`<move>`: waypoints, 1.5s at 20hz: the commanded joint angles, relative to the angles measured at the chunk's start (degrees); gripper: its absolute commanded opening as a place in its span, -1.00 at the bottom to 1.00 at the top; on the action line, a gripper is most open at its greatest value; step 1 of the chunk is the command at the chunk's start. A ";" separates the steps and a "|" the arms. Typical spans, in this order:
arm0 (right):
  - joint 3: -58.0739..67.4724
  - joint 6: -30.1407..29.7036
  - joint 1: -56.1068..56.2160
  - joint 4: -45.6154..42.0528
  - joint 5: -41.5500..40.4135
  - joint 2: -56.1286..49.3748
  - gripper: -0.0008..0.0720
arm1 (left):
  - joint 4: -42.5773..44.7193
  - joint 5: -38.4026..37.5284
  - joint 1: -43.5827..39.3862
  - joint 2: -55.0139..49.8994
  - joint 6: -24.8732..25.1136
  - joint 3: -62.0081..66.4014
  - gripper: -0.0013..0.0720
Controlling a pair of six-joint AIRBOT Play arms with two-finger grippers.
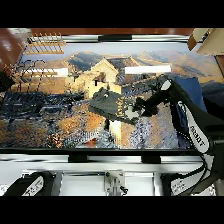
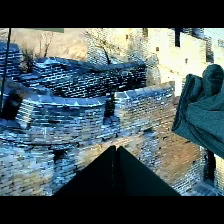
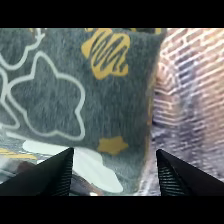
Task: Fold the shirts.
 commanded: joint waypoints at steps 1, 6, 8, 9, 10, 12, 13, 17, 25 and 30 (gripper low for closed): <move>-1.73 -0.94 -0.22 7.85 -4.04 -2.19 0.74 | -0.02 0.00 0.04 0.00 -0.83 -0.07 -0.88; 2.71 -17.70 -2.43 26.16 -5.66 -1.14 -0.80 | 0.00 0.04 0.04 -0.13 -0.81 -0.07 -0.88; 8.70 -17.66 -4.50 26.80 -4.22 1.49 -0.80 | 0.00 0.07 0.04 -0.52 -0.81 -0.09 -0.88; 12.26 -16.37 -5.57 26.47 -3.56 2.89 -0.80 | 0.00 0.11 0.04 -0.76 -0.81 -0.09 -0.88; 15.72 -14.43 -6.60 25.73 -2.99 3.85 -0.80 | -0.02 0.44 0.02 -0.98 -0.81 -0.11 -0.88; 22.88 -9.22 -8.76 23.06 -0.50 4.70 -0.80 | -0.33 1.38 -0.09 -1.31 -0.79 -0.13 -0.88; 26.05 -7.74 -9.86 21.68 0.90 4.72 -0.80 | -0.42 1.90 -0.24 -1.44 -0.81 -0.11 -0.88; 32.52 -5.84 -14.21 17.66 -1.22 4.72 -0.80 | -0.39 2.01 -1.97 -1.66 -0.79 -0.13 -0.88; 33.07 -10.47 -20.24 16.59 -27.89 4.59 -0.80 | -0.42 2.01 -6.25 -1.66 -1.20 -0.13 -0.88; 33.09 -18.99 -20.50 16.28 -44.96 3.41 -0.80 | -0.42 2.01 -10.08 -1.68 -1.25 -0.13 -0.88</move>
